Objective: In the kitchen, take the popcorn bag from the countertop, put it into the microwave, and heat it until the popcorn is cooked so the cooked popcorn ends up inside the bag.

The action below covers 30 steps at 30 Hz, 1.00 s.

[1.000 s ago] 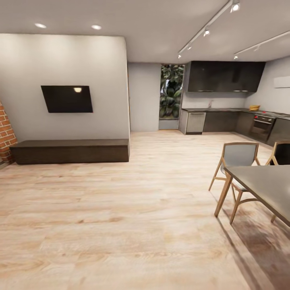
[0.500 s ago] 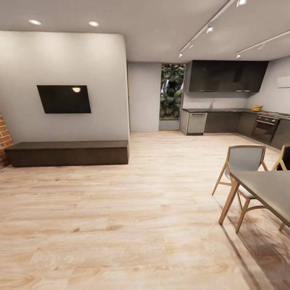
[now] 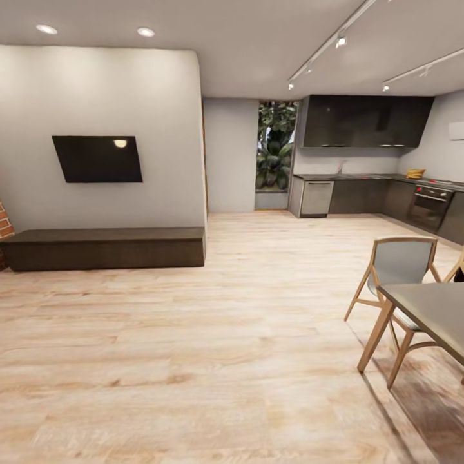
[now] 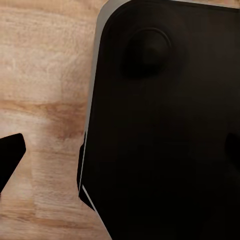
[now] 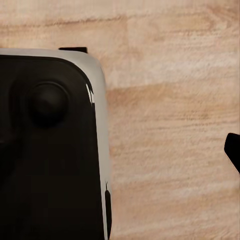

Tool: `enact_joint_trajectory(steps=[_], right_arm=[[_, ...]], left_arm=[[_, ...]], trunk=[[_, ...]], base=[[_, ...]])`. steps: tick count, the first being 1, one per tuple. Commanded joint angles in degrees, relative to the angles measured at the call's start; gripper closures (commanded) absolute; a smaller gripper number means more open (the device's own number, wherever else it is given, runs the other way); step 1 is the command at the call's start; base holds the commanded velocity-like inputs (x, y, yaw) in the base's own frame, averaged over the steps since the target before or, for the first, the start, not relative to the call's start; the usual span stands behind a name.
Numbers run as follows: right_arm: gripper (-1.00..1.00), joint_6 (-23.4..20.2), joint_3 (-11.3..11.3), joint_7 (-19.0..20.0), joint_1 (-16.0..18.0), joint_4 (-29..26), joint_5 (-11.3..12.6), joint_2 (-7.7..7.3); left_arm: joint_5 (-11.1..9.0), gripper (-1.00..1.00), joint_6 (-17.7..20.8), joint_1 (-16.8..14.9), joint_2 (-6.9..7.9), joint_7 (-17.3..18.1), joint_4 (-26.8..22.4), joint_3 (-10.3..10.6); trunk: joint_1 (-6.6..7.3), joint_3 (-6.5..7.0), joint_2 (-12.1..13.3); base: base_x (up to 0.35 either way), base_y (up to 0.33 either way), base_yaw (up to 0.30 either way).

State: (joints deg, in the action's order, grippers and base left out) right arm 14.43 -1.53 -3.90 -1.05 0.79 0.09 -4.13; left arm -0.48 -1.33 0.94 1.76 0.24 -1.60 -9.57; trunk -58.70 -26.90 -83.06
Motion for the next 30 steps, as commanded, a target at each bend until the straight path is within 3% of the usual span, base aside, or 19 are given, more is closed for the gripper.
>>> enact_joint_trajectory(steps=[1, 30], right_arm=[[-1.0, 0.3, -0.1, -0.1, 0.0, 0.1, 0.0, 0.0], [-1.0, 0.3, -0.1, -0.1, 0.1, 0.1, 0.0, 0.0]], left_arm=[[0.0, -1.0, -0.1, 0.0, -0.01, 0.0, -0.1, -0.3], [0.0, -1.0, -0.1, 0.0, -0.01, 0.0, -0.1, -0.3]], trunk=[[-0.03, -0.03, 0.0], [-0.03, -0.03, 0.0]], base=[[0.259, 0.0, 0.0], [0.259, 0.0, 0.0]])
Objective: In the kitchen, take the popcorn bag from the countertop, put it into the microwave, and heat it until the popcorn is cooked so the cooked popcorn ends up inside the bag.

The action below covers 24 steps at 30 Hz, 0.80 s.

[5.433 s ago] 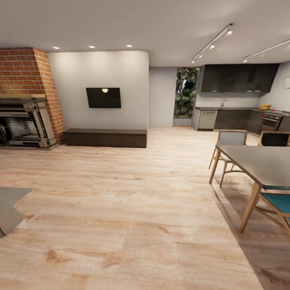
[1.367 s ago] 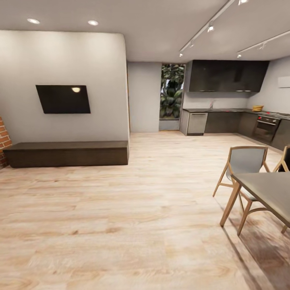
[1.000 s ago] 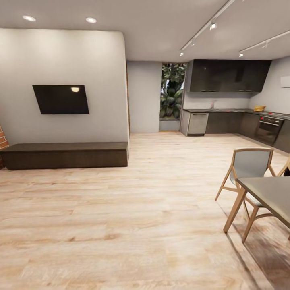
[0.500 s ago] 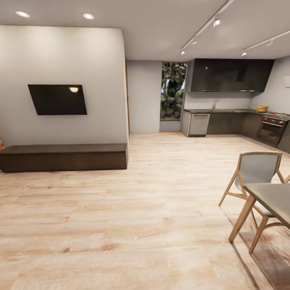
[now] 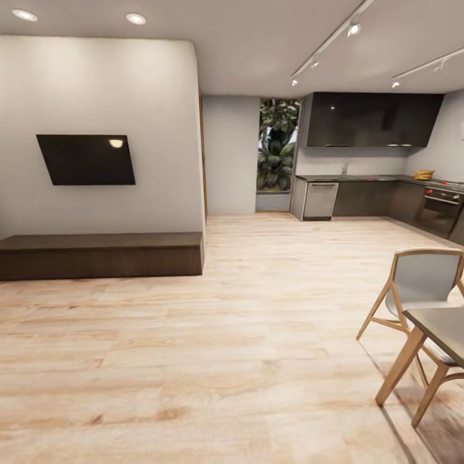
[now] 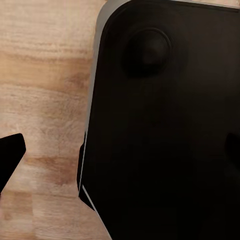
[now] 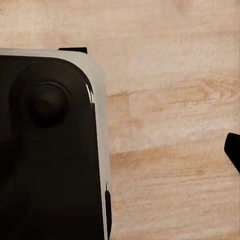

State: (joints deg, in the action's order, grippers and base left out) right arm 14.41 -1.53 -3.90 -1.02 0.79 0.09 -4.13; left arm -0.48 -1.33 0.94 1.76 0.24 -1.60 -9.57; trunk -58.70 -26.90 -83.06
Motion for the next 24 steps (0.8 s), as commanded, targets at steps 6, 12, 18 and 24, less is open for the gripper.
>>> enact_joint_trajectory(steps=[6, 12, 18, 24], right_arm=[[-1.0, 0.3, -0.1, -0.1, 0.0, 0.1, 0.0, 0.0], [-1.0, 0.3, -0.1, -0.1, 0.0, 0.1, 0.0, 0.0], [-1.0, 0.3, -0.1, -0.1, 0.0, 0.1, 0.0, 0.0], [-1.0, 0.3, -0.1, -0.1, 0.0, 0.1, 0.0, 0.0]], left_arm=[[0.0, -1.0, -0.1, 0.0, -0.01, 0.0, -0.1, -0.3], [0.0, -1.0, -0.1, 0.0, -0.01, 0.0, -0.1, -0.3], [0.0, -1.0, -0.1, 0.0, -0.01, 0.0, -0.1, -0.3], [0.0, -1.0, -0.1, 0.0, -0.01, 0.0, -0.1, -0.3]], trunk=[[-0.03, -0.03, 0.0], [-0.03, -0.03, 0.0], [-0.03, -0.03, 0.0], [-0.03, -0.03, 0.0]], base=[[0.259, 0.0, 0.0], [0.259, 0.0, 0.0], [0.259, 0.0, 0.0], [0.259, 0.0, 0.0]])
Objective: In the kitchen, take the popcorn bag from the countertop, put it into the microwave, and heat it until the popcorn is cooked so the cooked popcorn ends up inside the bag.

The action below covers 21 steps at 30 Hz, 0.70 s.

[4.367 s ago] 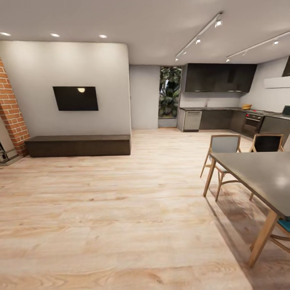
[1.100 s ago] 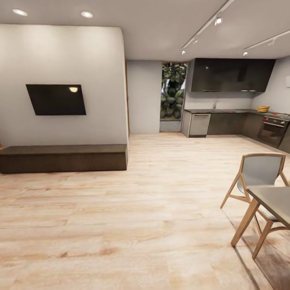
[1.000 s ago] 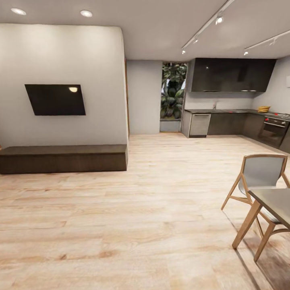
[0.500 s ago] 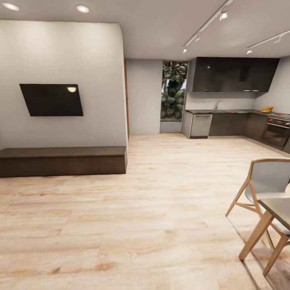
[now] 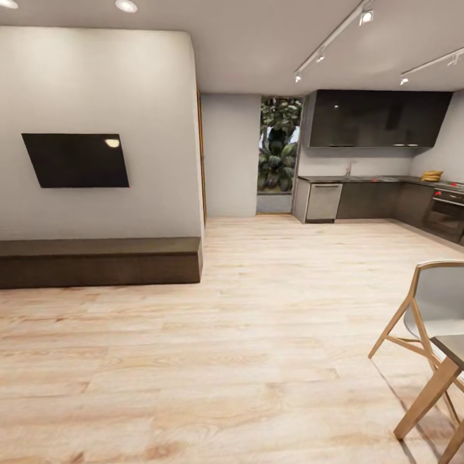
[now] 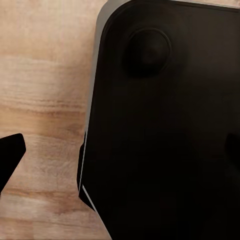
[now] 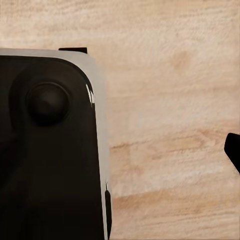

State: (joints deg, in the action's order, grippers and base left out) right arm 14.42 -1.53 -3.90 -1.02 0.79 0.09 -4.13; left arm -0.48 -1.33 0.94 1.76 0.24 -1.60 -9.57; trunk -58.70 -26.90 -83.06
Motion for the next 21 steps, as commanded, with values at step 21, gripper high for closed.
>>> enact_joint_trajectory(steps=[21], right_arm=[[-1.0, 0.3, -0.1, -0.1, 0.0, 0.1, 0.0, 0.0]], left_arm=[[0.0, -1.0, -0.1, 0.0, -0.01, 0.0, -0.1, -0.3]], trunk=[[-0.03, -0.03, 0.0]], base=[[0.259, 0.0, 0.0]])
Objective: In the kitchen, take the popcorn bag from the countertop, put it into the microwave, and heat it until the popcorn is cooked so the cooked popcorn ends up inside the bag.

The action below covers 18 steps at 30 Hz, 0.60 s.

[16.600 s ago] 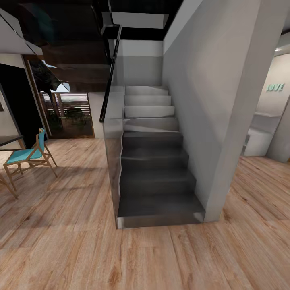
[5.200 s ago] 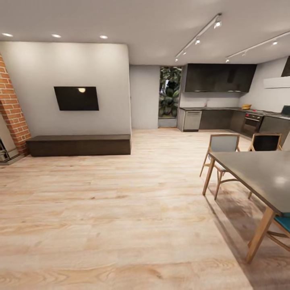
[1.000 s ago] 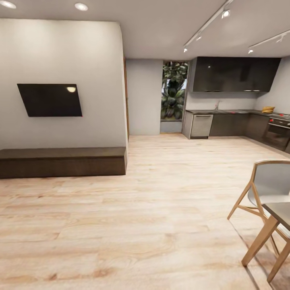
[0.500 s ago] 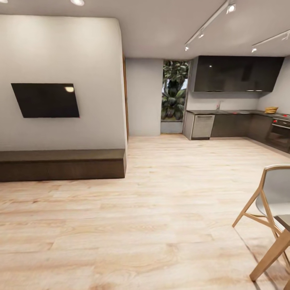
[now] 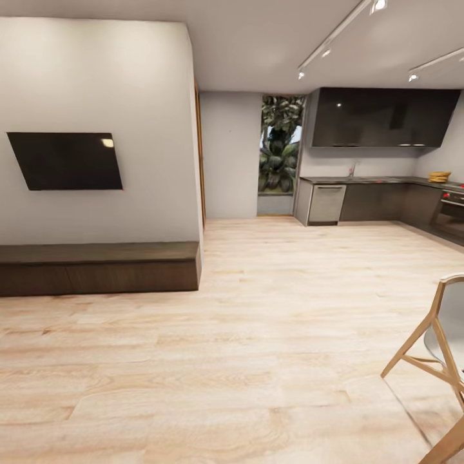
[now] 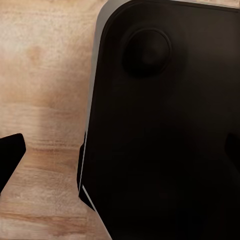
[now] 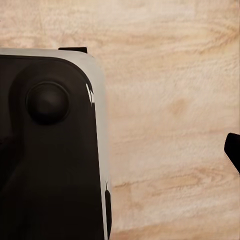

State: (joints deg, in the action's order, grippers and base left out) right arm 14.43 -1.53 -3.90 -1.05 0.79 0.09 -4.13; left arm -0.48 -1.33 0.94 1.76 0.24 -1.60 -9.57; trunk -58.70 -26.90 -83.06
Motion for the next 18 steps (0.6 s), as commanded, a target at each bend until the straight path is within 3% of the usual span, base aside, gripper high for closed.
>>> enact_joint_trajectory(steps=[1, 18], right_arm=[[-1.0, 0.3, -0.1, -0.1, 0.0, 0.1, 0.0, 0.0], [-1.0, 0.3, -0.1, -0.1, 0.1, 0.1, 0.0, 0.0]], left_arm=[[0.0, -1.0, -0.1, 0.0, -0.01, 0.0, -0.1, -0.3], [0.0, -1.0, -0.1, 0.0, -0.01, 0.0, -0.1, -0.3]], trunk=[[-0.03, -0.03, 0.0], [-0.03, -0.03, 0.0]], base=[[0.259, 0.0, 0.0], [0.259, 0.0, 0.0]])
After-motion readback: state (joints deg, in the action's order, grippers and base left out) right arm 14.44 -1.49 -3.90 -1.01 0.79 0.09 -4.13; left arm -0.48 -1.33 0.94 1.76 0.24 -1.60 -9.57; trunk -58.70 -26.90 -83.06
